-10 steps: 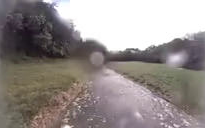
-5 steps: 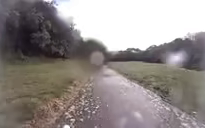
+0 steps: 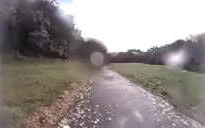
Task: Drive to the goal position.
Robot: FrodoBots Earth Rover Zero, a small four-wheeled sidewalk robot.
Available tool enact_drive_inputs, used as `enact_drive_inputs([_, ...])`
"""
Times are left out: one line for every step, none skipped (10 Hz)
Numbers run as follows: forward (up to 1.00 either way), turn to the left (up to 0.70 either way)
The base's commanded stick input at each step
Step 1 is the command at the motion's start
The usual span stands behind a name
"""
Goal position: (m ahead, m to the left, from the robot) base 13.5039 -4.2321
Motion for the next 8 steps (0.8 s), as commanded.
enact_drive_inputs([0.70, 0.00])
enact_drive_inputs([0.70, 0.00])
enact_drive_inputs([0.70, 0.00])
enact_drive_inputs([0.70, 0.00])
enact_drive_inputs([0.70, 0.00])
enact_drive_inputs([0.70, 0.00])
enact_drive_inputs([0.70, 0.00])
enact_drive_inputs([0.70, 0.00])
